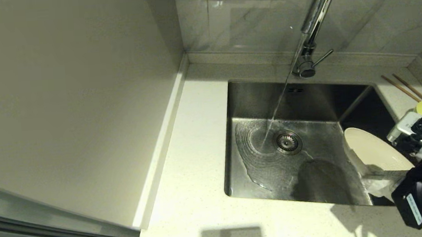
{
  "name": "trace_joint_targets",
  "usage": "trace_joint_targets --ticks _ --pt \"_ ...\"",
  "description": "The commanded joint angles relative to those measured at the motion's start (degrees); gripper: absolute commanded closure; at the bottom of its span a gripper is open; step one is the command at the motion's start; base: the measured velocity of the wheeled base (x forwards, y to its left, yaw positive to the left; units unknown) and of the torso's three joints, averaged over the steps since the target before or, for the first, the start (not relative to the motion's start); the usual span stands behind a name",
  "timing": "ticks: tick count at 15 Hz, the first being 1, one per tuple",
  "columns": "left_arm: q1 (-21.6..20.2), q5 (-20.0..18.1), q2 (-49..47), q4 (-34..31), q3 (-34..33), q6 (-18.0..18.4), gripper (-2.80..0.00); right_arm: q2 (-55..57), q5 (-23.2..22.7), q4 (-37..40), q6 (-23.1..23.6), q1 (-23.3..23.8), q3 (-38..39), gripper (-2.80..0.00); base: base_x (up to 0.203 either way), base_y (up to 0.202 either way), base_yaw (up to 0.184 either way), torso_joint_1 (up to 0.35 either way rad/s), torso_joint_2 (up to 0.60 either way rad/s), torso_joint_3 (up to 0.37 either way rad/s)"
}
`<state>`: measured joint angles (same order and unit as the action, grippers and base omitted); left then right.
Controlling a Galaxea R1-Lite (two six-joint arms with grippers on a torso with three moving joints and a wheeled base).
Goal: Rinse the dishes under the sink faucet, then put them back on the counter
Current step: Pick up the plate, then rinse the plate
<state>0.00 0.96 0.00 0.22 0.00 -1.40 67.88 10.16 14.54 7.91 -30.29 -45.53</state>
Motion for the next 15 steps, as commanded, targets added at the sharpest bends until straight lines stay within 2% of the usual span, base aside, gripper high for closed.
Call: trace_joint_targets --ticks 1,3,5,8,12,15 --pt "0.00 0.00 0.09 0.04 0.00 0.00 0.00 -0.22 -6.48 2.27 0.88 -2.93 -2.86 0.00 0.000 0.000 0.000 0.000 0.00 0.000" --pt "0.00 0.00 0.09 0.04 0.00 0.00 0.00 2.45 -10.12 1.37 0.79 -5.79 -5.71 0.00 0.000 0.000 0.000 0.000 0.00 0.000" --pt "0.00 0.00 0.09 0.04 0.00 0.00 0.00 6.29 -11.20 -5.56 0.77 -6.51 -7.25 0.00 0.000 0.000 0.000 0.000 0.00 0.000" --pt "0.00 0.00 0.09 0.04 0.00 0.00 0.00 13.26 -10.98 -17.76 3.25 -6.61 -9.84 0.00 0.000 0.000 0.000 0.000 0.00 0.000" --pt "0.00 0.00 0.09 0.04 0.00 0.00 0.00 19.71 -8.86 -26.23 9.75 -6.54 -13.42 0.00 0.000 0.000 0.000 0.000 0.00 0.000" --pt "0.00 0.00 0.09 0.04 0.00 0.00 0.00 22.61 -8.67 -28.33 10.33 -6.31 -14.93 0.00 0.000 0.000 0.000 0.000 0.00 0.000"
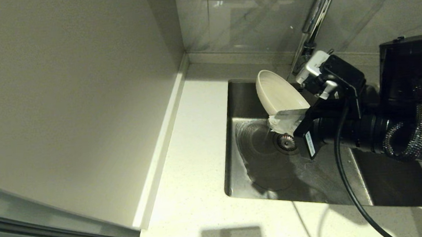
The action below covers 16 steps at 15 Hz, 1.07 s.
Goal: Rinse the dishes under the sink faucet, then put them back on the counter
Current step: Rinse the plate
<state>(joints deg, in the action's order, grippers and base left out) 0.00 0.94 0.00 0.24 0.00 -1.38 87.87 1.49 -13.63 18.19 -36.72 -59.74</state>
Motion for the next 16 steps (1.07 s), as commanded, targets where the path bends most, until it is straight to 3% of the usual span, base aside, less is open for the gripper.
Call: trace_joint_targets --ticks 1,6,16 --pt "0.00 0.03 0.09 0.02 0.00 -0.03 0.00 3.24 0.01 -0.17 -0.13 0.54 -1.46 0.00 0.000 0.000 0.000 0.000 0.00 0.000" --pt "0.00 0.03 0.09 0.02 0.00 -0.03 0.00 6.72 0.09 -0.08 -6.70 4.29 -6.09 0.00 0.000 0.000 0.000 0.000 0.00 0.000" --pt "0.00 0.03 0.09 0.02 0.00 -0.03 0.00 10.87 0.09 -0.09 -8.43 9.51 -10.85 0.00 0.000 0.000 0.000 0.000 0.00 0.000"
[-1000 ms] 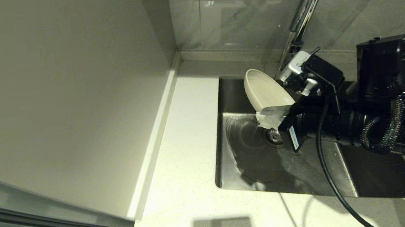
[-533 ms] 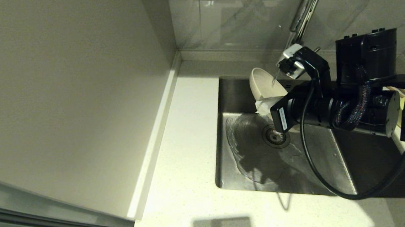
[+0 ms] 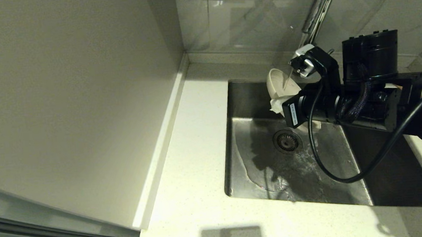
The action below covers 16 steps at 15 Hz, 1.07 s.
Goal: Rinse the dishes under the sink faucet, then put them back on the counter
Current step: Rinse the plate
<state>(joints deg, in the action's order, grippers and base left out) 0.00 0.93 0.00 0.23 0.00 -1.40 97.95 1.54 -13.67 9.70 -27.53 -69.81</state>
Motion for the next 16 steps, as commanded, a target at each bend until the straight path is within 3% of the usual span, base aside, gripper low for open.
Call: trace_joint_targets --ticks 1,10,16 --pt "0.00 0.04 0.09 0.03 0.00 0.00 0.00 1.01 0.05 -0.05 0.05 0.71 -1.11 0.00 0.000 0.000 0.000 0.000 0.00 0.000" --pt "0.00 0.04 0.09 0.03 0.00 0.00 0.00 0.51 0.13 0.21 0.05 3.85 -0.25 0.00 0.000 0.000 0.000 0.000 0.00 0.000" --pt "0.00 0.04 0.09 0.03 0.00 0.00 0.00 -8.42 -0.55 1.18 -0.11 7.98 12.60 0.00 0.000 0.000 0.000 0.000 0.00 0.000"
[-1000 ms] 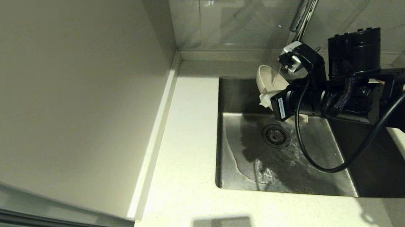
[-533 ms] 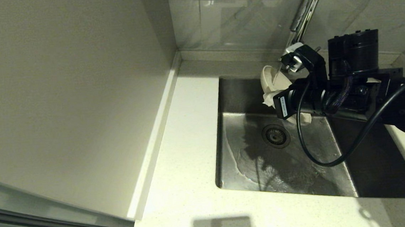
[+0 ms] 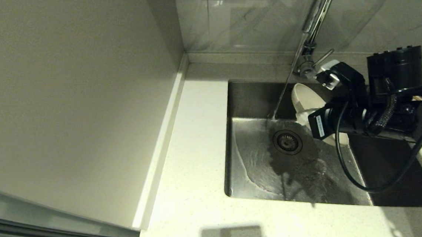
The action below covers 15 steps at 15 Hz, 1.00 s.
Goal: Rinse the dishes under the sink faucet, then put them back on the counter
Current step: Rinse the plate
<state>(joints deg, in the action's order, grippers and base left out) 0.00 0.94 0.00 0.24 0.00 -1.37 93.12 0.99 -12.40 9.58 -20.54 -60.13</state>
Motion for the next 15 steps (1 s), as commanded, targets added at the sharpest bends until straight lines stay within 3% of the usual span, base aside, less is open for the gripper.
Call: trace_joint_targets --ticks 1,3,10,15 --pt "0.00 0.03 0.09 0.02 0.00 -0.03 0.00 -5.08 -0.08 -0.02 -0.20 1.96 4.90 0.00 0.000 0.000 0.000 0.000 0.00 0.000" --pt "0.00 0.03 0.09 0.02 0.00 -0.03 0.00 -7.44 -0.11 0.01 -3.72 2.91 6.65 0.00 0.000 0.000 0.000 0.000 0.00 0.000" --pt "0.00 0.03 0.09 0.02 0.00 -0.03 0.00 -12.34 -0.36 1.51 -28.61 2.96 4.50 0.00 0.000 0.000 0.000 0.000 0.00 0.000" --pt "0.00 0.03 0.09 0.02 0.00 -0.03 0.00 -17.02 -7.78 -3.06 -43.40 3.87 3.97 0.00 0.000 0.000 0.000 0.000 0.00 0.000"
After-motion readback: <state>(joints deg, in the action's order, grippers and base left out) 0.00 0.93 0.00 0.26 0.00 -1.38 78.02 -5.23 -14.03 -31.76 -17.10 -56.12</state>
